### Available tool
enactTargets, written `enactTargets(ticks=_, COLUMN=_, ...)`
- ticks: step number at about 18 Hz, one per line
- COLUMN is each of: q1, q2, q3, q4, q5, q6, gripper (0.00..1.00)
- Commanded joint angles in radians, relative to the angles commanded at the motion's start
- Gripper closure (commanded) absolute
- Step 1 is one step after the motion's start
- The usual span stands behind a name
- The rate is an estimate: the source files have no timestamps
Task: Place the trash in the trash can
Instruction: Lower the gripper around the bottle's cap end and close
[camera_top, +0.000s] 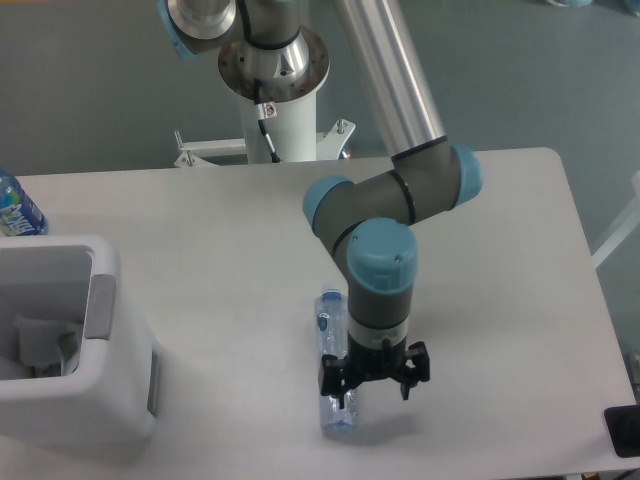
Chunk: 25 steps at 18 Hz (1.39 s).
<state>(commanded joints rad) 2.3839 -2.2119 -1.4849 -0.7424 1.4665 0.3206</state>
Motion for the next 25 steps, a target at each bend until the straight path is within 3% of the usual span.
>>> enactTargets(ticks=8, q1=-0.017, q2=-0.061, q3=0.009, q4=0.005, q5=0.006, q6=0.002, gripper=0.0)
enactTargets(ticks=17, q1=-0.02, q2=-0.086, q3=0.008, q4=0.006, q5=0.014, q6=0.0, gripper=0.01)
enactTargets(ticks=20, q1=-0.02, q2=-0.078, q3=0.002, q4=0.005, q5=0.014, q6=0.0, gripper=0.26)
enactTargets(ticks=25, q1=-0.02, q2=-0.075, q3=0.002, q4=0.005, q5=0.014, q6=0.0, gripper=0.38)
